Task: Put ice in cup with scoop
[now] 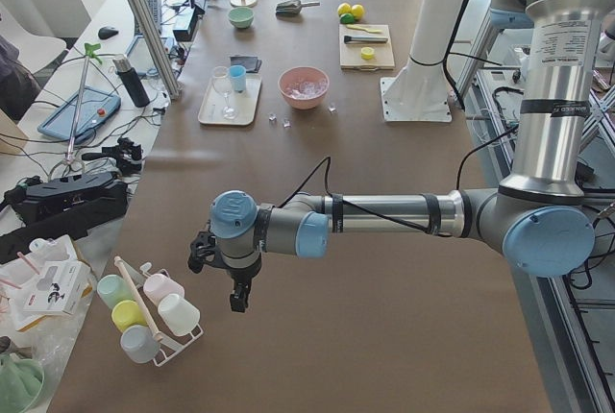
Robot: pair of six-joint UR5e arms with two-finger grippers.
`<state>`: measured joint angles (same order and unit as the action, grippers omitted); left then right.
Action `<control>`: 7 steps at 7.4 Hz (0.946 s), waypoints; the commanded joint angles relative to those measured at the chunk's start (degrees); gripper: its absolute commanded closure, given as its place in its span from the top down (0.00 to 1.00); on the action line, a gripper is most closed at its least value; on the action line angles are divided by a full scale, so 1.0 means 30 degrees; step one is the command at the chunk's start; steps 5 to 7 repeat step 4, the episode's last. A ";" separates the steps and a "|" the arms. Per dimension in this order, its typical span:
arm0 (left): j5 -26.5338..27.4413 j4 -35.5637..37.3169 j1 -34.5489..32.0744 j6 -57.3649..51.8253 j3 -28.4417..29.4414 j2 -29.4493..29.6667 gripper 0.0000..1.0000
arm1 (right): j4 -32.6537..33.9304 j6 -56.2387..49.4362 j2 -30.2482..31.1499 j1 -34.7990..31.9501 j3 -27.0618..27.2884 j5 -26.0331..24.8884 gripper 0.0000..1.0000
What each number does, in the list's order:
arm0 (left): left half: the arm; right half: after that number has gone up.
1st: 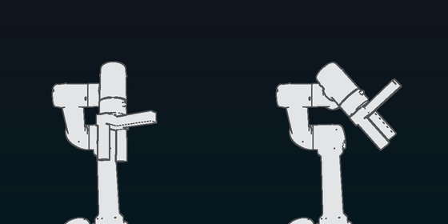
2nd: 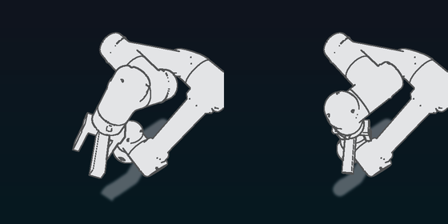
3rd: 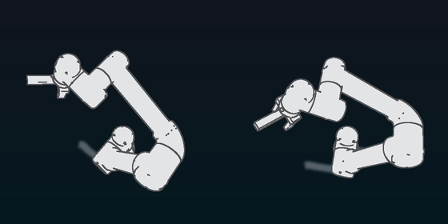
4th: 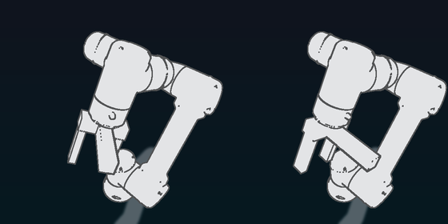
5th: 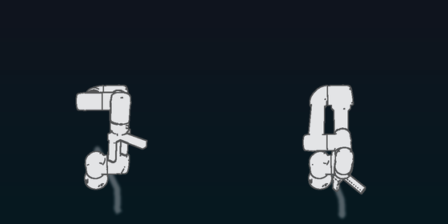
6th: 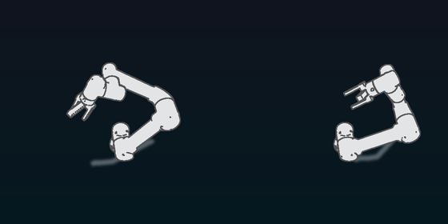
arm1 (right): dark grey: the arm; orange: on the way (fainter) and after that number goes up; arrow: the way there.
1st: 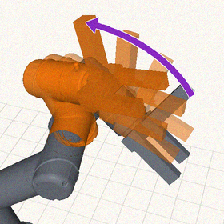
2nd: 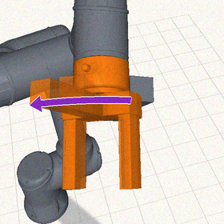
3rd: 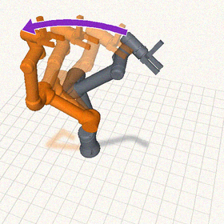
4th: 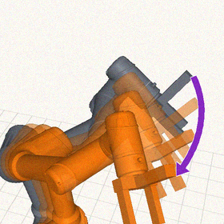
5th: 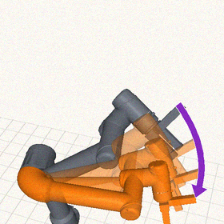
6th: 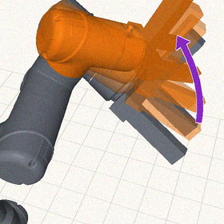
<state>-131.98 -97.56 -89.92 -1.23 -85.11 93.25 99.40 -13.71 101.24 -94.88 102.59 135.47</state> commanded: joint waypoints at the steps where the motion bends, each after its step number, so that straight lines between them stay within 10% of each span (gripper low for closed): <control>1: 0.0019 0.0029 0.0528 0.0000 0.0011 0.0207 0.99 | -0.0029 -0.0001 0.0002 -0.0013 -0.0152 -0.0038 1.00; 7: -0.0010 0.0029 0.0558 0.0000 0.0098 0.0207 0.99 | -0.0029 -0.0001 -0.0027 -0.0014 -0.0241 -0.0038 1.00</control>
